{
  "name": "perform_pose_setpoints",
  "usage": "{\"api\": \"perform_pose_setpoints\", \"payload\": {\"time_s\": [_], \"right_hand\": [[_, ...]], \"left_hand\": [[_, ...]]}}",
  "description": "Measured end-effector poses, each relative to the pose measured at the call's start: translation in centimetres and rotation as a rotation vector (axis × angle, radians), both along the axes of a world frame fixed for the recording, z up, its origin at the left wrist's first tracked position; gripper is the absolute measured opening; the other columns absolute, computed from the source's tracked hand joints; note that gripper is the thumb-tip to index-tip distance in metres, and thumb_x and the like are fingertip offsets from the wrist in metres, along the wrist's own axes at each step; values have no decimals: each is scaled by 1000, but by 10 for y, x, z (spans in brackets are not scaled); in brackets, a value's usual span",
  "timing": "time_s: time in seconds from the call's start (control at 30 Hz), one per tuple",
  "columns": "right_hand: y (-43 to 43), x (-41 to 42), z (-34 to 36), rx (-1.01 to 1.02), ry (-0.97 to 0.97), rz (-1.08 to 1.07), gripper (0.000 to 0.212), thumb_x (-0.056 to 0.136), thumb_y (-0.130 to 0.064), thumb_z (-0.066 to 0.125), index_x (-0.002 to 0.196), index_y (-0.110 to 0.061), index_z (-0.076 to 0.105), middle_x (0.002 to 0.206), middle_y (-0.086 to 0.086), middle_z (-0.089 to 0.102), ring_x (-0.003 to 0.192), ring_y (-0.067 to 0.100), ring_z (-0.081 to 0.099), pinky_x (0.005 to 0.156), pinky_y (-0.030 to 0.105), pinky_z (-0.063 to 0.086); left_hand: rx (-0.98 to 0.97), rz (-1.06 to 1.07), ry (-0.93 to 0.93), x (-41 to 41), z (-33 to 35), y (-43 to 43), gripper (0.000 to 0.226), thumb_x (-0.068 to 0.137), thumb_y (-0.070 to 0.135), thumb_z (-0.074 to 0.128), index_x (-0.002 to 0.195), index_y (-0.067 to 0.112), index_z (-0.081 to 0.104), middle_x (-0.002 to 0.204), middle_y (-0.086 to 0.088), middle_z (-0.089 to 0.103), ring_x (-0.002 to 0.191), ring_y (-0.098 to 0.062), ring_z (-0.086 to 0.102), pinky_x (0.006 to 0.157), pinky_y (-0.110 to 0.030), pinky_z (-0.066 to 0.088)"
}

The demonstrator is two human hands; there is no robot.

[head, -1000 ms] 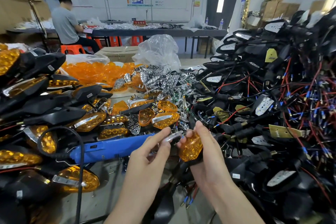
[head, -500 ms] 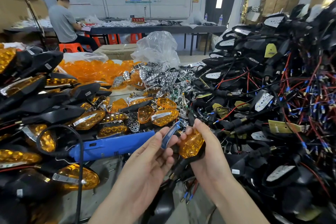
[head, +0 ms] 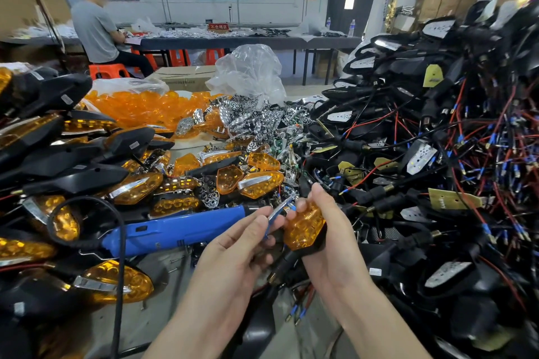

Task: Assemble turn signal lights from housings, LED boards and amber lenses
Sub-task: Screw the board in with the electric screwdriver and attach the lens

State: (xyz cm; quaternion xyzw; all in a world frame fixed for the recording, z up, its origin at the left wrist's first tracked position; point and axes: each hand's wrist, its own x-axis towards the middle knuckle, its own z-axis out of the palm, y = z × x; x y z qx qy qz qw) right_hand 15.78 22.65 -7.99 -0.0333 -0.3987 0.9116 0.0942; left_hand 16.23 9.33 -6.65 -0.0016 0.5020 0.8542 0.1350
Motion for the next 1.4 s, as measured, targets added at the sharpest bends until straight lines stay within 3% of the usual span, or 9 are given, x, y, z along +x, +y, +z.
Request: {"api": "perform_pose_setpoints", "payload": {"time_s": [0.17, 0.3, 0.43, 0.7, 0.9, 1.03, 1.2, 1.4], "right_hand": [[-1, 0, 3, -9, 14, 21, 34, 68, -57, 76, 65, -24, 68, 67, -1, 62, 62, 14, 63, 65, 29, 57], [0, -1, 2, -55, -16, 15, 37, 79, -58, 70, 72, -22, 65, 73, 0, 59, 68, 17, 61, 69, 33, 55], [0, 3, 5, -36, -38, 25, 34, 83, -55, 64, 71, -23, 67, 69, 0, 65, 62, 15, 65, 59, 28, 56], [-1, 4, 6, -3, -62, 38, 32, 74, -57, 68, 70, -25, 67, 75, 1, 67, 66, 14, 66, 60, 26, 56], [-1, 4, 6, -7, -54, 36, 31, 72, -55, 69, 68, -25, 71, 87, 4, 75, 74, 17, 72, 63, 28, 58], [-2, 3, 6, 12, -47, 27, 29, 73, -55, 68, 67, -26, 72, 89, 4, 76, 74, 17, 72, 63, 29, 59], [-2, 3, 5, 14, -20, 24, 29, 78, -53, 66, 68, -26, 72, 83, 1, 72, 65, 14, 67, 59, 26, 57], [0, 1, 2, -19, -24, 22, 29, 78, -53, 67, 68, -26, 71, 74, -2, 64, 66, 13, 62, 67, 27, 56]], "left_hand": [[-96, 41, 101, 0, -3, 2, 28, 69, 28, 73, 97, 26, 80, 101, -8, 77, 76, -7, 66, 67, -22, 51], [-185, 45, 180, 0, -5, 0, 39, 61, 41, 75, 99, 33, 79, 103, -3, 77, 82, -7, 69, 73, -26, 51], [-318, 53, 300, 3, -4, 1, 28, 71, 41, 70, 98, 40, 77, 97, 7, 77, 82, -2, 70, 68, -14, 53], [-383, 106, 389, 5, -2, 3, 20, 77, 33, 68, 93, 32, 79, 91, 11, 77, 85, -2, 70, 68, -8, 50], [-447, 122, 458, 6, -4, 2, 20, 80, 36, 67, 96, 45, 75, 93, 13, 76, 90, -2, 70, 77, -12, 51], [-493, 148, 496, 6, -4, 2, 21, 79, 38, 67, 98, 45, 74, 91, 15, 75, 88, -2, 70, 72, -9, 50], [-582, 152, 554, 7, -8, 3, 20, 79, 44, 65, 97, 43, 75, 94, 17, 74, 90, -3, 68, 76, -14, 52], [-579, 97, 547, 6, -9, 3, 22, 79, 44, 65, 99, 48, 73, 97, 19, 73, 92, -1, 68, 78, -14, 52]]}}
